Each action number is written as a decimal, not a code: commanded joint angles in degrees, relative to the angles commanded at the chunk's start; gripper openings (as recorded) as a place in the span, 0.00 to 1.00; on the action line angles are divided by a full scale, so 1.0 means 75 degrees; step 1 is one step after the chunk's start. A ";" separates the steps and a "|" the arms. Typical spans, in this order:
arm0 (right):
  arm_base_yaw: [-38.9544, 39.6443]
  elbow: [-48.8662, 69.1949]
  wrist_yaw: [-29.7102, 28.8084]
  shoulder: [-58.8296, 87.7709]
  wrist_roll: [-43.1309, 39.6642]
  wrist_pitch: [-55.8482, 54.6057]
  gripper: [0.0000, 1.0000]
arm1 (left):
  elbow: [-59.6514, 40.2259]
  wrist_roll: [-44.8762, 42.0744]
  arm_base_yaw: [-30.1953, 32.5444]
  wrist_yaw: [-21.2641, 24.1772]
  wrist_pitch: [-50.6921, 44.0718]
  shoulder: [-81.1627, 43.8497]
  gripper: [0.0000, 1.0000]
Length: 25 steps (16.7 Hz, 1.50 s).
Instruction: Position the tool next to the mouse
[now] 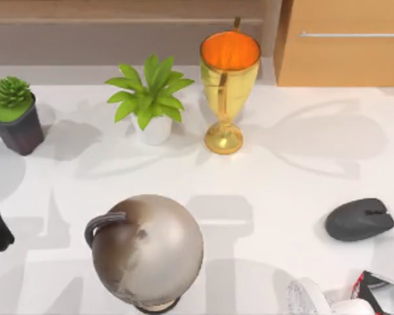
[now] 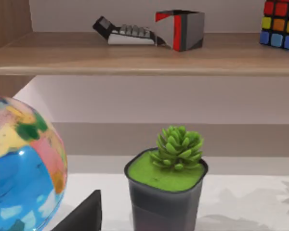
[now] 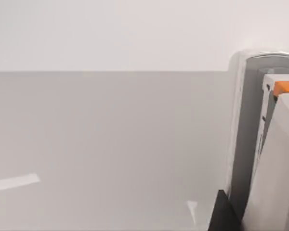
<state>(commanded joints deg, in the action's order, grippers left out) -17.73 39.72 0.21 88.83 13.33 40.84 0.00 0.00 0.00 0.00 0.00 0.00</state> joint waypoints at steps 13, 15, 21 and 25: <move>-0.0010 0.0556 -0.0004 -0.0553 -0.0014 0.1099 0.00 | 0.0000 0.0000 0.0000 0.0000 0.0000 0.0000 1.00; -0.0006 0.0544 0.0001 -0.0515 -0.0003 0.1085 0.00 | 0.0000 0.0000 0.0000 0.0000 0.0000 0.0000 1.00; 0.0364 0.2188 0.0190 0.0513 0.0032 0.1747 0.00 | 0.0000 0.0000 0.0000 0.0000 0.0000 0.0000 1.00; 0.1081 0.4379 0.0308 0.1901 -0.0004 0.2475 0.00 | 0.0000 0.0000 0.0000 0.0000 0.0000 0.0000 1.00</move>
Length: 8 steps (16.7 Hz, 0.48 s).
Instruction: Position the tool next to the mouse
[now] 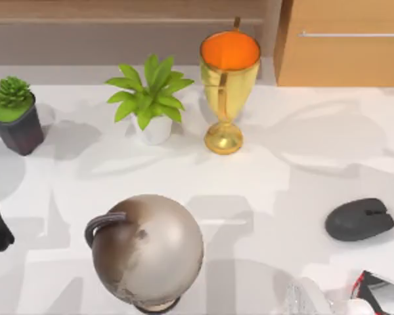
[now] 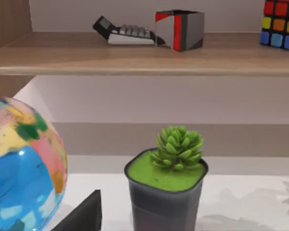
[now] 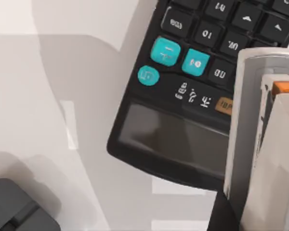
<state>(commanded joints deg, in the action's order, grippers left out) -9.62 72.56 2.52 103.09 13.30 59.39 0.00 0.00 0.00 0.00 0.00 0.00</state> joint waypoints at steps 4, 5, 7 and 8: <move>0.1030 0.2360 -0.0004 0.1718 -0.0055 0.0707 0.00 | 0.0000 0.0000 0.0000 0.0000 0.0000 0.0000 1.00; 0.1306 0.2980 -0.0028 0.2137 -0.0066 0.0866 0.00 | 0.0000 0.0000 0.0000 0.0000 0.0000 0.0000 1.00; 0.1846 0.4145 -0.0095 0.2938 -0.0086 0.1144 0.00 | 0.0000 0.0000 0.0000 0.0000 0.0000 0.0000 1.00; 0.2095 0.4628 -0.0134 0.3299 -0.0095 0.1266 0.00 | 0.0000 0.0000 0.0000 0.0000 0.0000 0.0000 1.00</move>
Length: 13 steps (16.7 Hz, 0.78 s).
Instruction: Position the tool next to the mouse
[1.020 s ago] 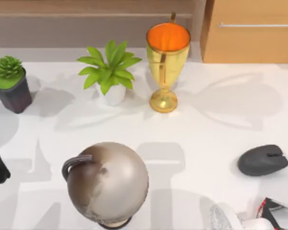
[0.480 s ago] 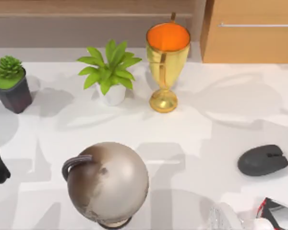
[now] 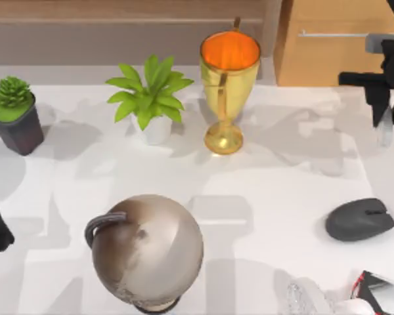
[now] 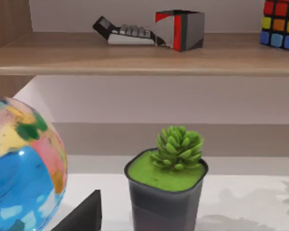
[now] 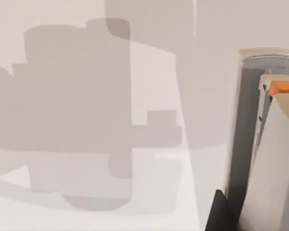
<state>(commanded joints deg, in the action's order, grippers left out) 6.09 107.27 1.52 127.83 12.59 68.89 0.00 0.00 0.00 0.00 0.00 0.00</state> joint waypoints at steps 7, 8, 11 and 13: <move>0.0711 0.1252 -0.0129 0.0964 -0.0033 0.0325 0.00 | 0.0000 0.0000 0.0000 0.0000 0.0000 0.0000 1.00; 0.0711 0.1252 -0.0129 0.0964 -0.0033 0.0325 0.00 | 0.0000 0.0000 0.0000 0.0000 0.0000 0.0000 1.00; 0.0679 0.1234 -0.0111 0.0935 -0.0015 0.0306 0.00 | 0.0000 0.0000 0.0000 0.0000 0.0000 0.0000 1.00; 0.0680 0.1236 -0.0113 0.0917 -0.0014 0.0285 0.00 | 0.0000 0.0000 0.0000 0.0000 0.0000 0.0000 1.00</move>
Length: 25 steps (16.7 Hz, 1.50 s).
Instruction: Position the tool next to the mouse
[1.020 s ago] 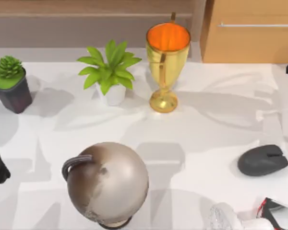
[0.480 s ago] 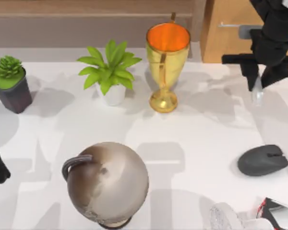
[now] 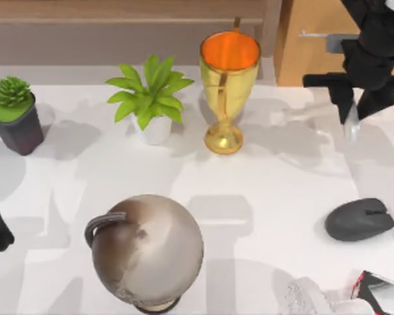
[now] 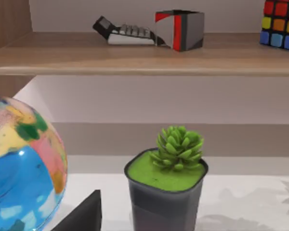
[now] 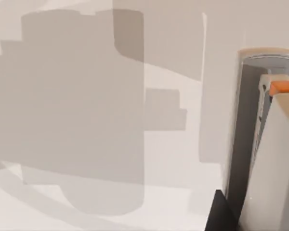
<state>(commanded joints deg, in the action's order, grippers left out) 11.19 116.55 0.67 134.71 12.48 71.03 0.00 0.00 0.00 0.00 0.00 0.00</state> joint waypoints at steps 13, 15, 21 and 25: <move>0.0025 -0.0068 -0.0012 -0.0239 0.0005 -0.0439 0.00 | 0.0000 0.0000 0.0000 0.0000 0.0000 0.0000 1.00; 0.0030 -0.0116 -0.0013 -0.0242 0.0003 -0.0521 0.00 | 0.0000 0.0000 0.0000 0.0000 0.0000 0.0000 1.00; 0.0041 -0.0380 -0.0016 -0.0068 -0.0003 -0.0717 0.00 | 0.0000 0.0000 0.0000 0.0000 0.0000 0.0000 1.00; 0.0043 -0.0634 -0.0018 0.0198 -0.0004 -0.0760 0.00 | 0.0000 0.0000 0.0000 0.0000 0.0000 0.0000 1.00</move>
<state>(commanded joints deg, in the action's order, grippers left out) 11.52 111.79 0.54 136.19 12.45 65.33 0.00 0.00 0.00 0.00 0.00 0.00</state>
